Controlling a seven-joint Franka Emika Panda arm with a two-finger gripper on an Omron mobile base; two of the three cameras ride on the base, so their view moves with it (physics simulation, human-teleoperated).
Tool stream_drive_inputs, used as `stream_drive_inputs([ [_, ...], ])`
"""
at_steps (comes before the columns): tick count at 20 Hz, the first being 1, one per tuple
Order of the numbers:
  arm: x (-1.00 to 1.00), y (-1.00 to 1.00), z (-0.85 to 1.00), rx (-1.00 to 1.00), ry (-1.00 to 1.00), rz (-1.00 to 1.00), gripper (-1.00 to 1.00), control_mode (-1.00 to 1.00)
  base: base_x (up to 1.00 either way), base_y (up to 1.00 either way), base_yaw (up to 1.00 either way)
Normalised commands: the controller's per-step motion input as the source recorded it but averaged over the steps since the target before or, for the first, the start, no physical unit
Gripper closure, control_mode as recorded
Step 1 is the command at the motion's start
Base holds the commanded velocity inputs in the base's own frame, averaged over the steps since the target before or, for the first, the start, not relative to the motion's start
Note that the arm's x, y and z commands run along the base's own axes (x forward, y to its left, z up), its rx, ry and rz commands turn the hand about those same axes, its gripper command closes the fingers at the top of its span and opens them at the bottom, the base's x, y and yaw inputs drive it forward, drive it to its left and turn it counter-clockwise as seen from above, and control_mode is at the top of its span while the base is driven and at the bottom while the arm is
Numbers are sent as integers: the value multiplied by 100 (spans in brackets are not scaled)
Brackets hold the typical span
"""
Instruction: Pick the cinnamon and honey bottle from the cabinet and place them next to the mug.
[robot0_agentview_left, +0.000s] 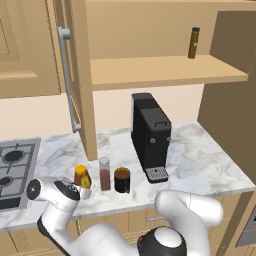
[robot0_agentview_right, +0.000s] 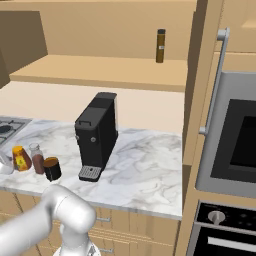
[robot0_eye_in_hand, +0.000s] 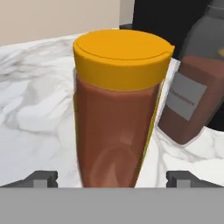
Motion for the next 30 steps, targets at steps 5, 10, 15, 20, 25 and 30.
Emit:
stream_drive_inputs([
  [5,-25,0,0,0,-4,0,-100,-100,0,0,0],
  [10,-50,-19,13,1,-1,0,-100,-100,0,0,0],
  [15,-41,-49,37,8,0,0,-100,-100,0,0,0],
  [20,-38,-47,48,10,-1,0,-100,-100,0,0,0],
  [25,-36,-49,61,10,-3,0,-100,-100,0,0,0],
  [30,-34,-48,59,10,-7,0,-100,-100,0,0,0],
])
